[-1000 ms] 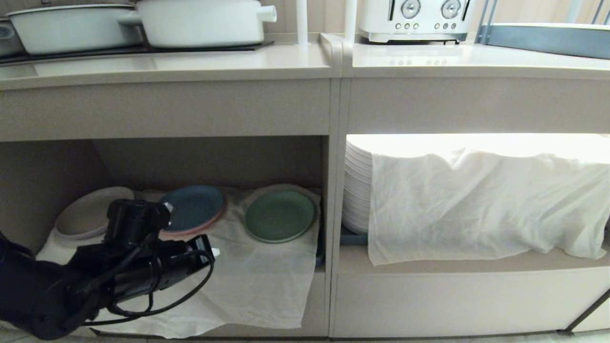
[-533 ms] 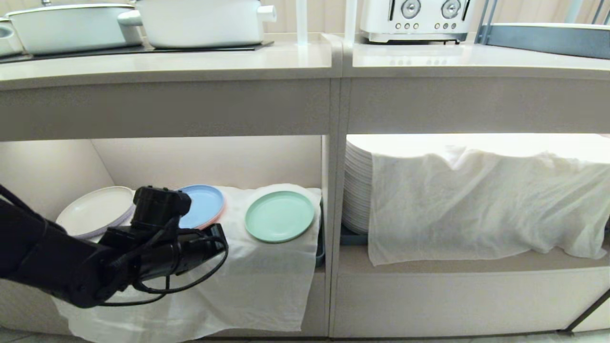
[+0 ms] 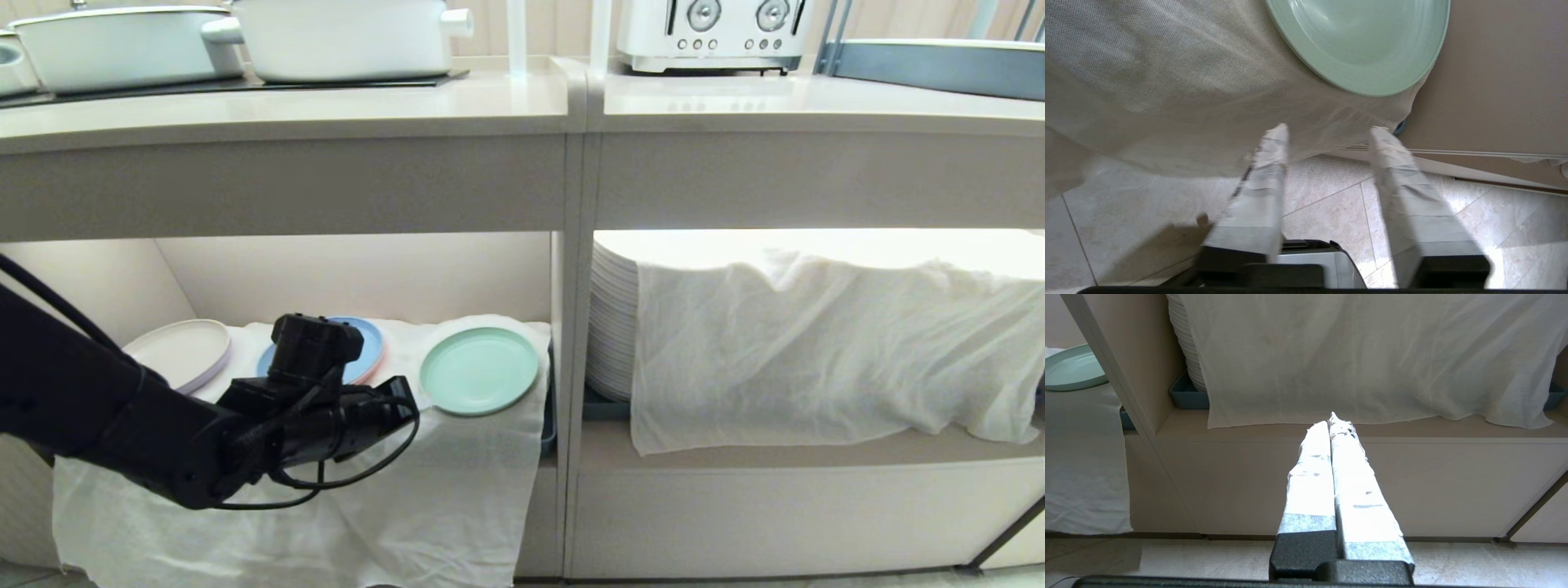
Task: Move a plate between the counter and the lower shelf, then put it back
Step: Pick up the plate in the cupboard
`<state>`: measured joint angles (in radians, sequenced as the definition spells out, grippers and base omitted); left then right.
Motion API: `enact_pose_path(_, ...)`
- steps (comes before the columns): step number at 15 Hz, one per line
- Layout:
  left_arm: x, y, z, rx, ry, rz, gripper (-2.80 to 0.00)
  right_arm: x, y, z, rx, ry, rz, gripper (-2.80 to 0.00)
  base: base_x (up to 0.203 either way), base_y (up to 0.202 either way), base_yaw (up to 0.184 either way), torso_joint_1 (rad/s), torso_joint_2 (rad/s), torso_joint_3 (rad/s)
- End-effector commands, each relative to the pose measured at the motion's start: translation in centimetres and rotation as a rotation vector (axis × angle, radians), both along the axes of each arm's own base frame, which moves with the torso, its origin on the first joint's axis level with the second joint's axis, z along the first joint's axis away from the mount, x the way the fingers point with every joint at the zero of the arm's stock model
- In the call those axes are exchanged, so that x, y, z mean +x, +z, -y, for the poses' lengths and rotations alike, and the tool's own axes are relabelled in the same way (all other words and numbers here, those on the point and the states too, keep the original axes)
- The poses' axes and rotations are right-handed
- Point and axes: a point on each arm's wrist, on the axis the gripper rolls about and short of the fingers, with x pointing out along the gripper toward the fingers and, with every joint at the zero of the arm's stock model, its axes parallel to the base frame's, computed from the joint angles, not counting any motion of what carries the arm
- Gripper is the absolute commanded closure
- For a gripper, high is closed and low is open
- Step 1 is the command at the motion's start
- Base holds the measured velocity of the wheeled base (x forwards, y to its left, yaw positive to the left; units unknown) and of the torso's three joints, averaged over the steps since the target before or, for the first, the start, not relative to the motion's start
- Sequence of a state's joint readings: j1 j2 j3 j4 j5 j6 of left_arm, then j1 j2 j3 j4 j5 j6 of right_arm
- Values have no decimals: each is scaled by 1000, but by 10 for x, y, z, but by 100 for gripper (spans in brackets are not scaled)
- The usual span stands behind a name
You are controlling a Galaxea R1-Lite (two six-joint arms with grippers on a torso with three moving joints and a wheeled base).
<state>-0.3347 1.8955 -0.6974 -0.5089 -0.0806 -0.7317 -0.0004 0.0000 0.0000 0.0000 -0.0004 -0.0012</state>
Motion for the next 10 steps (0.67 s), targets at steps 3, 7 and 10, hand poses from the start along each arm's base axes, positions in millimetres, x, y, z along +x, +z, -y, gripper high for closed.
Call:
enact_pose_path(3,13,-4,4,8,21,9,-280,0,0,0,0,1,0,0,0,0,0,0,0,0)
enact_pose_path(7,23,-13,6,24,36,-1,-280,0,0,0,0,1,-1,0,0,0,0,0,0,0)
enact_pose_path(10,34,-19,8,33,49,-5,-280,0,0,0,0,1,-1,0,0,0,0,0,0,0)
